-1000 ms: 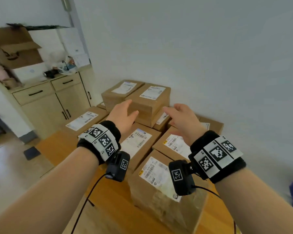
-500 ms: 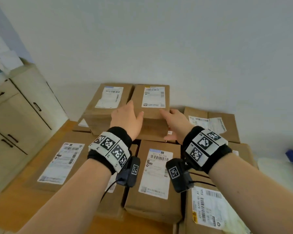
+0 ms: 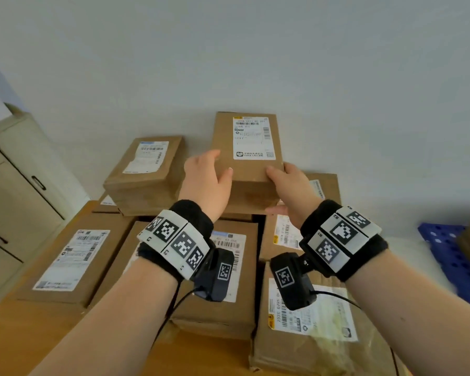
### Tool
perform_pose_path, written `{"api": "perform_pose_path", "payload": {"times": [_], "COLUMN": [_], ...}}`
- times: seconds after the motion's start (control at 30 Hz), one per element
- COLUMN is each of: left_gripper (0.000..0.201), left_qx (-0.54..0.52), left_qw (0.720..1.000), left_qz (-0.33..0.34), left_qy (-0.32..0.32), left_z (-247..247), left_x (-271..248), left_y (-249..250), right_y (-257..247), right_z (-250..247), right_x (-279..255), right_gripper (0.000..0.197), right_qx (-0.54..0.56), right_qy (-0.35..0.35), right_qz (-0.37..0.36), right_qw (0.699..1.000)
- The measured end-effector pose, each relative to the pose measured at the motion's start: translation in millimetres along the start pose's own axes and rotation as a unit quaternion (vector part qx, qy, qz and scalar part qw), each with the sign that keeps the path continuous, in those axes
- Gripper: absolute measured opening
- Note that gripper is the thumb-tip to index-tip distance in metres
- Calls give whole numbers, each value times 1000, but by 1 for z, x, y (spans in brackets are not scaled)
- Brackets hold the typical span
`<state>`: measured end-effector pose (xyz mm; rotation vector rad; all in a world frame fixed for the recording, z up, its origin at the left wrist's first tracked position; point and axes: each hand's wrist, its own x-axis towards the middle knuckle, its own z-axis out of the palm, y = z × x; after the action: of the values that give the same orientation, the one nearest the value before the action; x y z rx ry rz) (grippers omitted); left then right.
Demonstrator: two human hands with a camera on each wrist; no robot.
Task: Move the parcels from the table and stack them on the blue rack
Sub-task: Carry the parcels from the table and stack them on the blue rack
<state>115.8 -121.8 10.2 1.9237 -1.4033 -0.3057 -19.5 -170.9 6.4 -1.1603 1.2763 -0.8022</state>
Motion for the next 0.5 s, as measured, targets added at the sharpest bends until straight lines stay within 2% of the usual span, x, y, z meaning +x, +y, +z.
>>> {"api": "perform_pose_path", "payload": {"times": [0.13,0.27,0.37,0.5], "left_gripper": [49,49,50,52], "left_qx": [1,0,6,5], "left_qw": [1000,998,997,998], "left_qz": [24,38,48,47], "left_qy": [15,48,58,29], "left_z": [26,67,103,142], "left_x": [-36,-81,-117,-162], "left_y": [55,116,159,207], "right_y": [0,13,27,45], "right_z": [-63,-146,-213,-288], "right_x": [-26,-55,-78,-110], "right_gripper": [21,17,23,31], "right_qx": [1,-3,9,4], "right_qy": [1,6,-7,-10], "right_qz": [-40,-83,-85,-77], "right_qw": [999,997,996,997]}}
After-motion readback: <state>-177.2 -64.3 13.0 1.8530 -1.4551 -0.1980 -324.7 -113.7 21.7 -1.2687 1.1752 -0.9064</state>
